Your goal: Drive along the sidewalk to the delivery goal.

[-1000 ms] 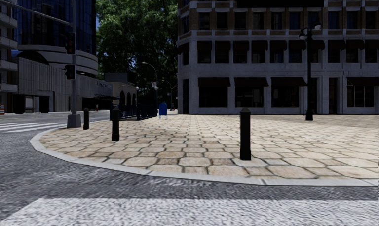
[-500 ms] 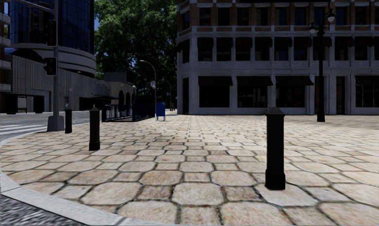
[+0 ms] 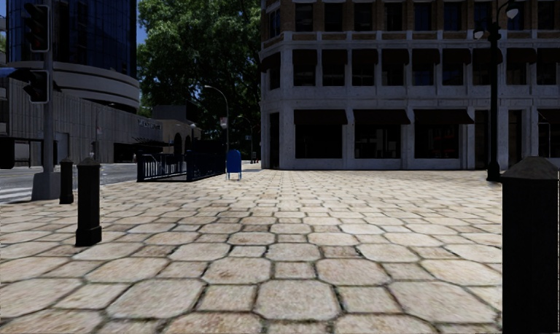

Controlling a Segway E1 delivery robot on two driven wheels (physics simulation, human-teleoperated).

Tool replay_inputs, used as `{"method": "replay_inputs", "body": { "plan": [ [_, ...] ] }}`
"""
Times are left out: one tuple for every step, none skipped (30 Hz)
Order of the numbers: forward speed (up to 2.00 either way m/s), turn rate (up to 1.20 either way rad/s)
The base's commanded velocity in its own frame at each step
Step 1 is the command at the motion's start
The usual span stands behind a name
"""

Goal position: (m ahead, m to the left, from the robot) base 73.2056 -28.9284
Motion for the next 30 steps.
{"method": "replay_inputs", "body": {
  "plan": [
    [1.37, 0.0],
    [1.37, 0.0],
    [1.35, 0.0],
    [1.35, 0.0],
    [1.35, 0.0],
    [1.35, 0.0],
    [1.35, 0.0],
    [1.35, 0.0],
    [1.35, 0.0],
    [1.35, 0.0],
    [1.35, 0.0],
    [1.35, 0.0],
    [1.35, 0.0],
    [1.35, 0.0],
    [1.35, 0.0],
    [1.35, 0.0],
    [1.35, 0.0],
    [1.35, 0.0],
    [1.35, 0.0],
    [1.35, 0.0],
    [1.35, 0.0],
    [1.35, 0.0],
    [1.35, 0.0],
    [2.0, 0.0],
    [2.0, 0.0],
    [2.0, 0.0],
    [2.0, 0.0],
    [2.0, 0.0],
    [2.0, 0.0],
    [2.0, 0.0]
  ]
}}
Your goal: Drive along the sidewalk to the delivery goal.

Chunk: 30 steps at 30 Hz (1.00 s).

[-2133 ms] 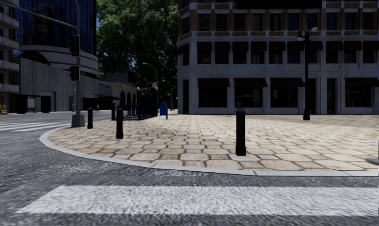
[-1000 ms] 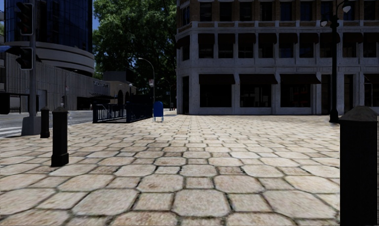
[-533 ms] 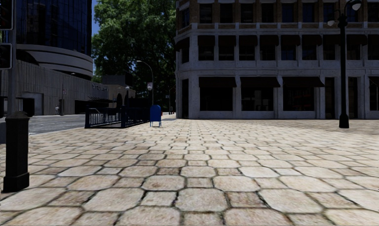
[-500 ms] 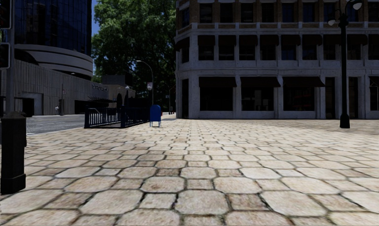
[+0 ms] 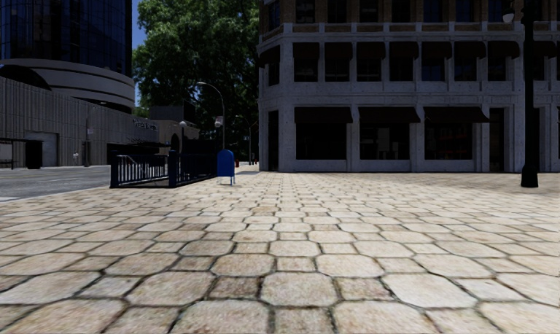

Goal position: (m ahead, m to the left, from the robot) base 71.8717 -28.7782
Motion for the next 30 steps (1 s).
{"method": "replay_inputs", "body": {
  "plan": [
    [2.0, 0.0],
    [2.0, 0.0],
    [2.0, 0.0],
    [2.0, 0.0],
    [2.0, 0.0],
    [2.0, 0.0],
    [2.0, 0.0],
    [2.0, 0.0],
    [2.0, 0.0],
    [2.0, 0.0],
    [2.0, 0.0],
    [2.0, 0.0],
    [2.0, 0.0],
    [2.0, 0.0],
    [2.0, 0.0],
    [2.0, 0.0],
    [2.0, 0.0],
    [2.0, 0.0],
    [2.0, 0.0],
    [2.0, 0.0],
    [2.0, 0.0],
    [2.0, 0.0],
    [2.0, 0.0],
    [2.0, 0.0],
    [2.0, 0.0],
    [2.0, 0.0],
    [2.0, 0.0],
    [2.0, 0.0],
    [2.0, 0.0],
    [2.0, 0.0]
  ]
}}
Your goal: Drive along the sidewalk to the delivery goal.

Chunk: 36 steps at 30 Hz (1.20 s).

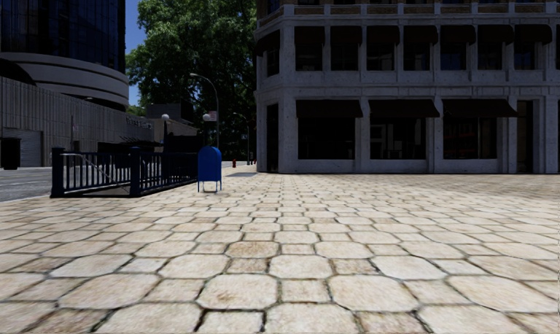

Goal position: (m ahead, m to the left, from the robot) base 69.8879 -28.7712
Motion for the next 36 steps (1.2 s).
{"method": "replay_inputs", "body": {
  "plan": [
    [2.0, 0.0],
    [2.0, 0.0],
    [2.0, 0.0],
    [2.0, 0.0],
    [2.0, 0.0],
    [2.0, 0.0],
    [2.0, 0.0],
    [2.0, 0.0],
    [2.0, 0.0],
    [2.0, 0.0],
    [2.0, 0.0],
    [2.0, 0.0],
    [2.0, 0.0],
    [2.0, 0.0],
    [2.0, 0.0],
    [2.0, 0.0],
    [2.0, 0.0],
    [2.0, 0.0],
    [2.0, 0.0],
    [2.0, 0.0],
    [2.0, 0.0],
    [2.0, 0.0],
    [2.0, 0.0],
    [2.0, 0.0],
    [2.0, 0.0],
    [2.0, 0.0],
    [2.0, 0.0],
    [2.0, 0.0],
    [2.0, 0.0],
    [2.0, 0.0],
    [2.0, 0.0],
    [2.0, 0.0],
    [2.0, 0.0],
    [2.0, 0.0],
    [2.0, 0.0],
    [2.0, 0.0]
  ]
}}
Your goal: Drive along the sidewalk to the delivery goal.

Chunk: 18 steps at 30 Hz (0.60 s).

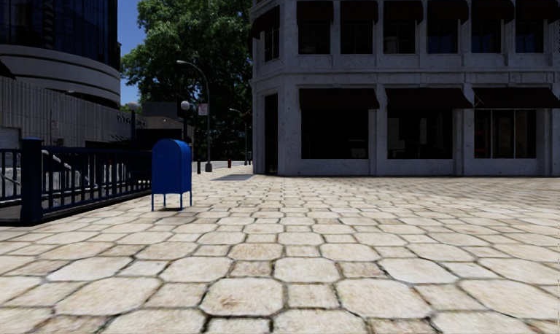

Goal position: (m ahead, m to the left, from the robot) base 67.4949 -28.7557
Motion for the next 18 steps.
{"method": "replay_inputs", "body": {
  "plan": [
    [2.0, 0.0],
    [2.0, 0.0],
    [2.0, 0.0],
    [2.0, 0.0],
    [2.0, 0.0],
    [2.0, 0.0],
    [2.0, 0.0],
    [2.0, 0.0],
    [2.0, 0.0],
    [2.0, 0.0],
    [2.0, 0.0],
    [2.0, 0.0],
    [2.0, 0.0],
    [2.0, 0.0],
    [2.0, 0.0],
    [2.0, 0.0],
    [2.0, 0.0],
    [2.0, 0.0]
  ]
}}
